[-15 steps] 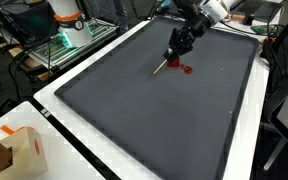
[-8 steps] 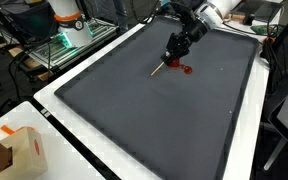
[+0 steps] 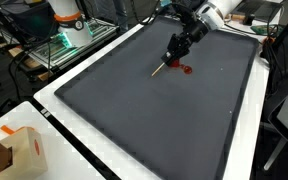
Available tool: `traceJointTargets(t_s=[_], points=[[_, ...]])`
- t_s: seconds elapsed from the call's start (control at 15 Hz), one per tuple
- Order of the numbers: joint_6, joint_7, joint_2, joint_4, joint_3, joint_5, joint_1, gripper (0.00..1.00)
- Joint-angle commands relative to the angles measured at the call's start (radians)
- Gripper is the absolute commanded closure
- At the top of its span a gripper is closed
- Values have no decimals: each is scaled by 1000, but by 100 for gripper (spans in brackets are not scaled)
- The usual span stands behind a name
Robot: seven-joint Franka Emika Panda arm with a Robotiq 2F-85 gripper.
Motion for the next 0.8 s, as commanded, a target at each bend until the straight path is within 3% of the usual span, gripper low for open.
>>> traceJointTargets(t_s=[0.0, 0.4, 0.73], points=[[14, -59, -15, 0, 15, 10, -23, 97], [68, -170, -64, -10, 30, 77, -65, 97], [126, -297, -119, -27, 45, 206, -120, 97]])
